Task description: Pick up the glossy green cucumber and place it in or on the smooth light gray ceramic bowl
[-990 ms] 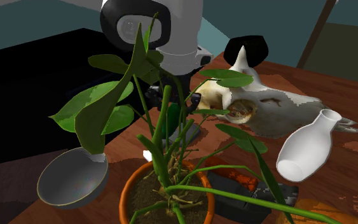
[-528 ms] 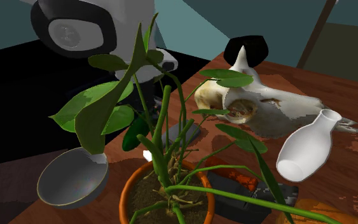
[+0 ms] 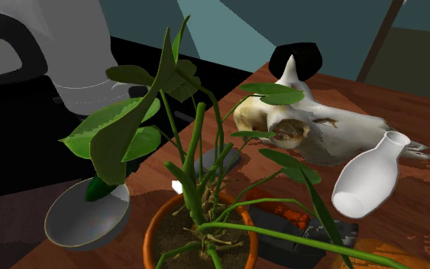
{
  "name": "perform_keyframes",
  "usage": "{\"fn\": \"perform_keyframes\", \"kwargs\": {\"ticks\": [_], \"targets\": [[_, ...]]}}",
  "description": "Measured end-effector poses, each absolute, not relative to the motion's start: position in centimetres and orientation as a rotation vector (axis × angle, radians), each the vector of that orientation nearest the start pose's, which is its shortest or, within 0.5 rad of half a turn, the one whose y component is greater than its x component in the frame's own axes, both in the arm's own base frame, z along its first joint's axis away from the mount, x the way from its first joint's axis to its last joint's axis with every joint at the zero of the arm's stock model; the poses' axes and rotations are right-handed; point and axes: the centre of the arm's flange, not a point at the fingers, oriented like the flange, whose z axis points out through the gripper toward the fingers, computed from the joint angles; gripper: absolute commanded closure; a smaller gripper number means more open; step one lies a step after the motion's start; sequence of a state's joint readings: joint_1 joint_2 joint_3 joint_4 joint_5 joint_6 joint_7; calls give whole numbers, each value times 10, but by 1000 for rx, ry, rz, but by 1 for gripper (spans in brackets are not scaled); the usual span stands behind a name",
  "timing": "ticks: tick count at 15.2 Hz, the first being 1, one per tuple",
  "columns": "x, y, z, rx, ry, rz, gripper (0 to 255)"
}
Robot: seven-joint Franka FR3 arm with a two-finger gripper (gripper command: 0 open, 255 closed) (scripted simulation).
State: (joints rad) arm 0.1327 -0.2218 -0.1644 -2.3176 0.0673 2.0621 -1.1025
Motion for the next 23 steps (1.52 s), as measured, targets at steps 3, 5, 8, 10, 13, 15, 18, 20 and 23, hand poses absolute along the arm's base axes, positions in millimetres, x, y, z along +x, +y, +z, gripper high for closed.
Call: {"fn": "perform_keyframes", "kwargs": {"ticks": [3,5,8,10,13,15,18,20,23], "targets": [[428,-17,426,-2637,-1515,-30,255],[405,-18,429,-2638,-1514,-30,255],[377,-21,426,-2638,-1515,-30,255],[373,-23,417,-2637,-1515,-30,255],[372,-21,402,-2637,-1514,-29,255],[373,-22,392,-2637,-1515,-29,255],[371,-21,376,-2637,-1515,-29,255],[373,-22,366,-2637,-1515,-29,255],[372,-22,355,-2637,-1515,-29,255]]}}
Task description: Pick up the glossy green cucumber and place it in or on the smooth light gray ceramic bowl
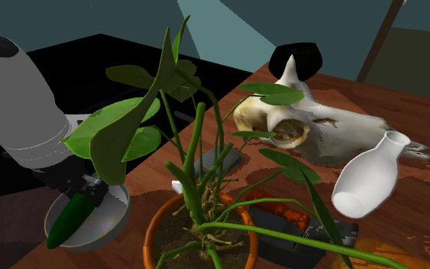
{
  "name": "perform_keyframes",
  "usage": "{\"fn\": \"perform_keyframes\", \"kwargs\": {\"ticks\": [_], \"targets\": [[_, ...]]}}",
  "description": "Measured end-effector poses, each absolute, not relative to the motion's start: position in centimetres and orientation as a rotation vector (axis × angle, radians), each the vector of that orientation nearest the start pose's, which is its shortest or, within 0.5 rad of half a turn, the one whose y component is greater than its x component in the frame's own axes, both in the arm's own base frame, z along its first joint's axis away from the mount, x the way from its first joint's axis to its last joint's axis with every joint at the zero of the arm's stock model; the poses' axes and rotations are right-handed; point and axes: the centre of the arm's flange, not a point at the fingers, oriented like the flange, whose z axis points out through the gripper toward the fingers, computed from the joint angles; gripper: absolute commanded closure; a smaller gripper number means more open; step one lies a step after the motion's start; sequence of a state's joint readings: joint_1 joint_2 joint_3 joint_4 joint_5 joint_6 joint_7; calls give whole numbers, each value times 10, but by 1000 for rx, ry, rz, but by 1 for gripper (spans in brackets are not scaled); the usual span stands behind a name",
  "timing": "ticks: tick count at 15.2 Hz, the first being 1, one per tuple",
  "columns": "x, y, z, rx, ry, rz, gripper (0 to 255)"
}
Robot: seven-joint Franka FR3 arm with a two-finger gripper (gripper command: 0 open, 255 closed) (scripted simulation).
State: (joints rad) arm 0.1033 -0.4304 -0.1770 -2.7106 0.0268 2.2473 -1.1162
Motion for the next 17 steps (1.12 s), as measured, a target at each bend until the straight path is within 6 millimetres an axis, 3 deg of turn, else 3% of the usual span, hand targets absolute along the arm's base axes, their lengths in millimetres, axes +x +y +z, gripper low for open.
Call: {"fn": "perform_keyframes", "kwargs": {"ticks": [4,5,11,15,17], "targets": [[372,-22,354,-2637,-1515,-30,255],[372,-22,354,-2637,-1515,-30,0],[372,-22,354,-2638,-1515,-30,0],[373,-26,394,-2639,-1515,-33,0],[373,-27,402,-2638,-1515,-32,0]]}}
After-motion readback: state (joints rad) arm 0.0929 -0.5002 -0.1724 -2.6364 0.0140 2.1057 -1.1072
